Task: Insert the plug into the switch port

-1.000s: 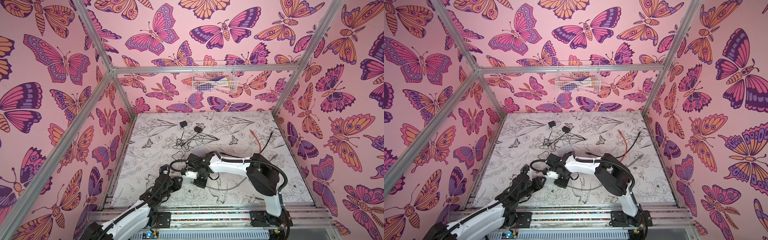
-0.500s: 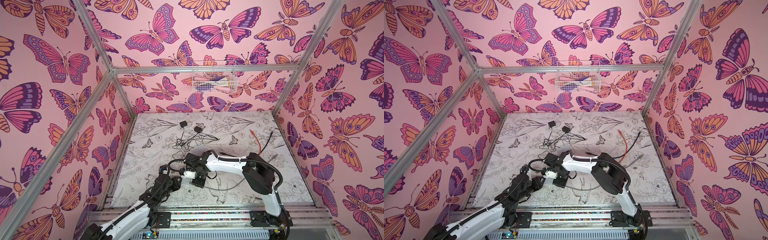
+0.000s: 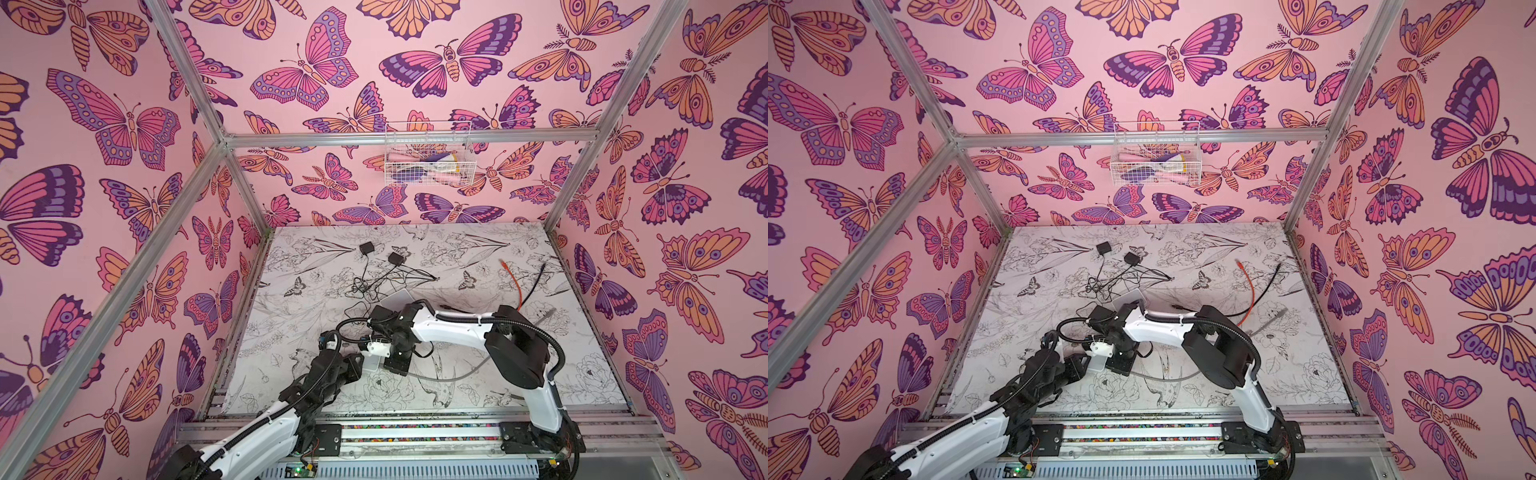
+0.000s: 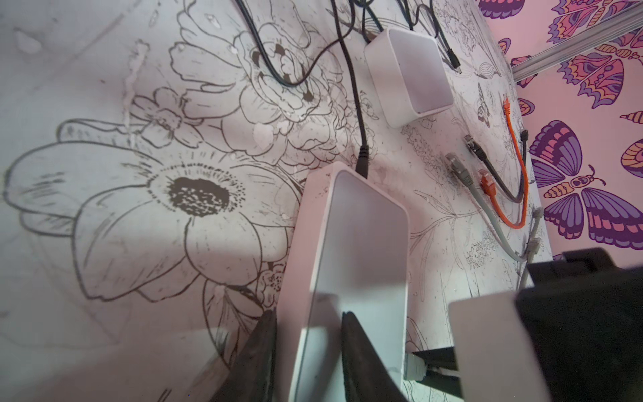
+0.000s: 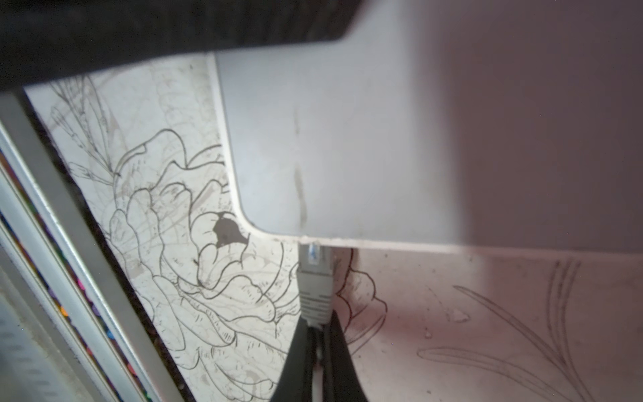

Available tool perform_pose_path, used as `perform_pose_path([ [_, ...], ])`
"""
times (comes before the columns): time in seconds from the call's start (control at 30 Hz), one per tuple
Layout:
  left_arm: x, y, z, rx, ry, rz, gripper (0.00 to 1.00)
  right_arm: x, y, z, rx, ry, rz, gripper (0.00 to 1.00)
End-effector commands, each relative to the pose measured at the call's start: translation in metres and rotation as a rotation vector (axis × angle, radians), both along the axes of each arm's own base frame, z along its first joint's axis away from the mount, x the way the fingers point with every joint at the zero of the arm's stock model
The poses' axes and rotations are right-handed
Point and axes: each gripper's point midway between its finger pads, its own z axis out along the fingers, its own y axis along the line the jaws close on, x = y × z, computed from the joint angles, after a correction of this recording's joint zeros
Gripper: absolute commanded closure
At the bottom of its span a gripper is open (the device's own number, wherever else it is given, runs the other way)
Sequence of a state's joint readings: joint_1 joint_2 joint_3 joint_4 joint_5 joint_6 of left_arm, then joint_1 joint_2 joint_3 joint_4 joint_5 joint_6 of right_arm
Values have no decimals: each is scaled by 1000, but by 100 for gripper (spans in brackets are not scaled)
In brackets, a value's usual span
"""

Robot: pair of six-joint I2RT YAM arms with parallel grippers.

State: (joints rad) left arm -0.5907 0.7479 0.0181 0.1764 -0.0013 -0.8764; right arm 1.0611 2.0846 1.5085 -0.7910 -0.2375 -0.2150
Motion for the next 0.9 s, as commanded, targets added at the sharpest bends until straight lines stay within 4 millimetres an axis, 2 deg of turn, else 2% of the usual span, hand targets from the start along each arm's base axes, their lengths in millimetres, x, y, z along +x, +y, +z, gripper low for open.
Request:
perform_pose_path([
  [0.0, -38, -31, -13, -75, 95, -210, 68, 29, 100, 54, 431, -108, 50, 100],
  [0.13, -39, -34, -12, -75, 91, -225, 69, 29, 117, 67, 520, -94, 53, 100],
  [0.33, -42, -36, -13, -72, 92, -246, 70, 34, 129, 83, 607, -123, 40, 100],
  [0.47, -43, -39, -11, -72, 88, -267, 70, 37, 137, 90, 644, -130, 42, 100],
  [0.57, -44, -40, -11, -75, 89, -273, 71, 38, 139, 87, 635, -122, 41, 100],
  [0.67, -43, -39, -10, -78, 79, -259, 70, 38, 132, 78, 599, -132, 27, 100],
  [0.77, -38, -31, -9, -55, 64, -215, 69, 40, 112, 64, 531, -170, 6, 100],
  [0.87, -31, -17, -7, 22, 66, -160, 67, 37, 87, 52, 452, -190, -3, 90],
])
